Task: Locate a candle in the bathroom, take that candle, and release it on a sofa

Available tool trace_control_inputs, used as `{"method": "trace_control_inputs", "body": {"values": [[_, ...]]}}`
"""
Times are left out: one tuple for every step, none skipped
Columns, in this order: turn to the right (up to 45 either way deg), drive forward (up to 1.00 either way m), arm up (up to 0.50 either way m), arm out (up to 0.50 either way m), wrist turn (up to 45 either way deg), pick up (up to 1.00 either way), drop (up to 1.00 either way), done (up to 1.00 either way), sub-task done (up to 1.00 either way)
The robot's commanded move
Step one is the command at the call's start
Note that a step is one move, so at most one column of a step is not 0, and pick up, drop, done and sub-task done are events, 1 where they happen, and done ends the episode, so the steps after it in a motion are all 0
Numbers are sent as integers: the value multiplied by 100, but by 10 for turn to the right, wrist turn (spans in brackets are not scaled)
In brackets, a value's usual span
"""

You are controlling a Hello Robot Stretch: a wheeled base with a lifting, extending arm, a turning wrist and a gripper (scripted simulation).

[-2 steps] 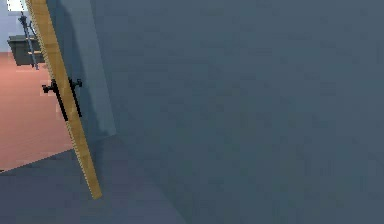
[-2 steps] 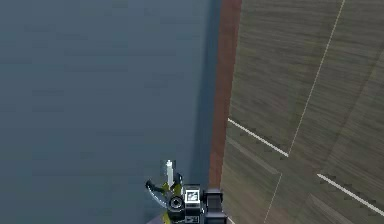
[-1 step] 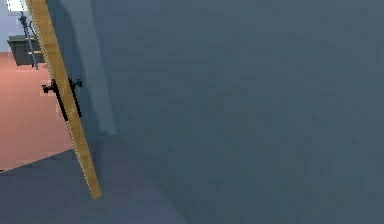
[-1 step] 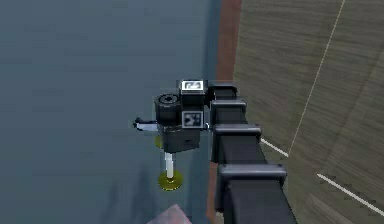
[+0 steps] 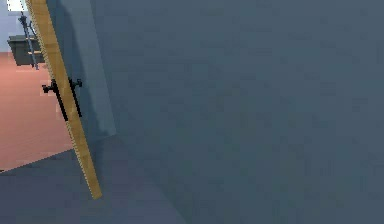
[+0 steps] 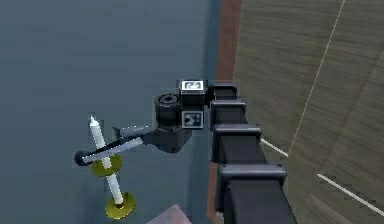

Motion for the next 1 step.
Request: {"method": "trace_control_inputs", "body": {"values": [[0, 0, 0, 0, -450, 0, 0, 0, 0]]}}
